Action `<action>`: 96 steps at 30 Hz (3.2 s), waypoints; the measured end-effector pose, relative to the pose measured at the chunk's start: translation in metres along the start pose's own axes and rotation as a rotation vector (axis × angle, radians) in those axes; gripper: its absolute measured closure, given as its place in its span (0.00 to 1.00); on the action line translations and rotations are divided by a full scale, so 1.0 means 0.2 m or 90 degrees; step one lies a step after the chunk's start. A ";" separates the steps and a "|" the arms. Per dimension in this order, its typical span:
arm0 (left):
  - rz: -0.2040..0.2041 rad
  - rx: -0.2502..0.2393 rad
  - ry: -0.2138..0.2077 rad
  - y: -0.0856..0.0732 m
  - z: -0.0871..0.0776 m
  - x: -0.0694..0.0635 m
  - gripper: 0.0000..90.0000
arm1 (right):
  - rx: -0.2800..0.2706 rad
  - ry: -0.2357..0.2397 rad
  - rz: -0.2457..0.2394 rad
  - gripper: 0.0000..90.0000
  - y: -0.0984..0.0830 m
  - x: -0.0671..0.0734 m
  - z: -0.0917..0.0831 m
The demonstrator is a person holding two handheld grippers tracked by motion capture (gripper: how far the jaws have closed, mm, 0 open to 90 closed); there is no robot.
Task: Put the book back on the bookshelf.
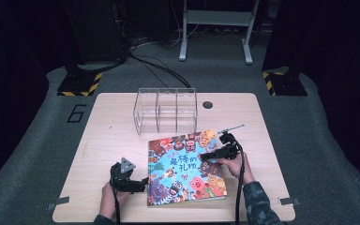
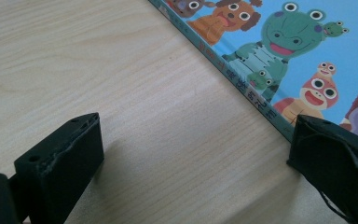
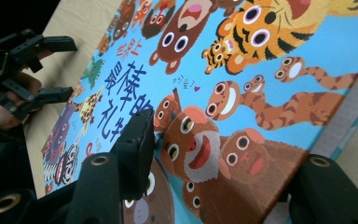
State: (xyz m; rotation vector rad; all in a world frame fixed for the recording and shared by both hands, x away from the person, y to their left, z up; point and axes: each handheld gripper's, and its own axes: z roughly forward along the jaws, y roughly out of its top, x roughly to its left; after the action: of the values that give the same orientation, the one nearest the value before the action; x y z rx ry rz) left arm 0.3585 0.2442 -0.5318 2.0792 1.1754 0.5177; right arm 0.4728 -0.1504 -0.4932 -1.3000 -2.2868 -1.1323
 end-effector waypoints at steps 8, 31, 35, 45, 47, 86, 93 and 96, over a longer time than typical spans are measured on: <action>-0.013 -0.006 -0.009 0.00 0.00 0.00 0.03 | -0.045 0.005 -0.045 0.56 -0.06 0.06 -0.06; -0.018 -0.012 -0.019 0.00 -0.01 0.02 0.03 | -0.161 0.030 -0.204 0.66 -0.07 0.22 -0.17; -0.018 -0.012 -0.019 0.00 -0.01 0.02 0.03 | -0.163 0.026 -0.214 0.65 -0.08 0.23 -0.17; -0.041 -0.022 -0.035 -0.01 -0.01 0.03 0.03 | -0.170 0.008 -0.262 0.65 -0.08 0.28 -0.19; -0.055 -0.028 -0.045 -0.01 -0.02 0.05 0.03 | -0.174 0.004 -0.269 0.65 -0.09 0.29 -0.20; -0.173 -0.042 -0.177 0.26 0.06 0.15 0.00 | -0.221 0.006 -0.356 0.64 -0.12 0.31 -0.20; -0.186 -0.052 -0.181 0.31 0.09 0.18 0.00 | -0.229 0.005 -0.368 0.64 -0.12 0.32 -0.20; -0.183 -0.045 -0.188 0.33 0.09 0.19 0.00 | -0.231 0.003 -0.369 0.64 -0.12 0.33 -0.20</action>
State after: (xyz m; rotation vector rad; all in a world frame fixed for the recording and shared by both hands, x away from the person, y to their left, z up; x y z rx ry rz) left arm 0.4274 0.2476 -0.4956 1.8114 1.2304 0.1106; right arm 0.4105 -0.1479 -0.4416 -0.7258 -2.6211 -1.7968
